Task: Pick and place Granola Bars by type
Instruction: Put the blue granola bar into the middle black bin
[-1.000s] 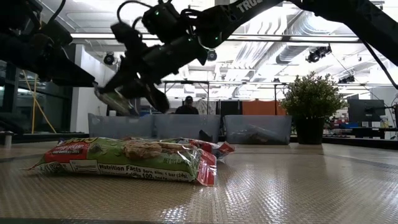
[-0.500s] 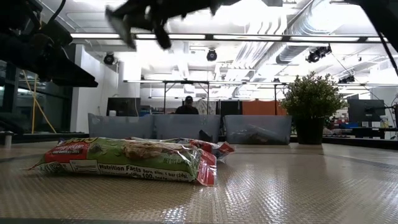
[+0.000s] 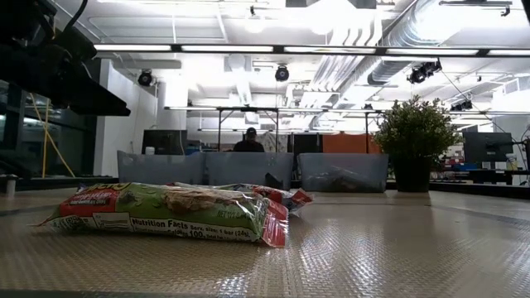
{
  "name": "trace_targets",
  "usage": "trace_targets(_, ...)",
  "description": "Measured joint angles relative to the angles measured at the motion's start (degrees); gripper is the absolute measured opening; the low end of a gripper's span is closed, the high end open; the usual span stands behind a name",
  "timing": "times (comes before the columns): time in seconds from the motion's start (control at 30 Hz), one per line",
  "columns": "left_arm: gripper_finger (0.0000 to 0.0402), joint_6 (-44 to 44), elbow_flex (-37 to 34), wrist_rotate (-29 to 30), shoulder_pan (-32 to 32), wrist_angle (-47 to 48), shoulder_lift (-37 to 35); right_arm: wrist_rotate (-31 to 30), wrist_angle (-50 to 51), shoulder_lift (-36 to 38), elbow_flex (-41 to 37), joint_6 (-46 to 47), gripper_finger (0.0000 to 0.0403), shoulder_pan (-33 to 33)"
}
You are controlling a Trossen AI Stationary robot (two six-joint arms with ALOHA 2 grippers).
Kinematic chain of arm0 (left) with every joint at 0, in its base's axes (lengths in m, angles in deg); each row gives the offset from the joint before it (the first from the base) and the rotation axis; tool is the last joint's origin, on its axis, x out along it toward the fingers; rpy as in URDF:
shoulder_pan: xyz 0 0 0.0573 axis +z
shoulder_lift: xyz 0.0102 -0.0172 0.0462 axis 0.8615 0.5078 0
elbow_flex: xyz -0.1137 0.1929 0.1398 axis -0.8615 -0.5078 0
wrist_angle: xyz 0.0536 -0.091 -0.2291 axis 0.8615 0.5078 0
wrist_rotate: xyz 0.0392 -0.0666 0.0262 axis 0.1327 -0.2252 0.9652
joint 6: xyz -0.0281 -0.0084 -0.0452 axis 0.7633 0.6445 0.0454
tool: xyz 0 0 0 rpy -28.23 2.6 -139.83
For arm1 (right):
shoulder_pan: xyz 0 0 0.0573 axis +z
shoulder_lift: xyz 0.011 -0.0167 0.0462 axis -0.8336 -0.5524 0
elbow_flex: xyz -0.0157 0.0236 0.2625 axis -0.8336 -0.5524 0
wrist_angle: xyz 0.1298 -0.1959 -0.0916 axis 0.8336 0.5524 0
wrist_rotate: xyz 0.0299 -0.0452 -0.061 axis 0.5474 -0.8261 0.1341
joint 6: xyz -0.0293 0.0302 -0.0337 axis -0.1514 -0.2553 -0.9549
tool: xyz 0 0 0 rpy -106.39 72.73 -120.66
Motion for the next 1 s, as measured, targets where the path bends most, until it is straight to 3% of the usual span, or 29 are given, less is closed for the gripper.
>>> trace_targets(0.3,0.0243,0.0,0.0,0.0,0.0,0.0,0.0,-20.0,-1.0,2.3,0.0,-11.9,0.0059,2.9)
trace_targets(0.53,0.0243,0.0,0.0,0.0,0.0,0.0,0.0,-34.4,-1.7,2.3,0.0,-13.7,0.0059,0.5)
trace_targets(0.77,0.0243,0.0,0.0,0.0,0.0,0.0,0.0,-34.1,-1.8,1.1,0.0,-7.5,0.0059,-7.0)
trace_targets(1.0,0.0243,0.0,0.0,0.0,0.0,0.0,0.0,-25.6,-1.7,-4.0,0.0,2.4,0.0059,-15.1)
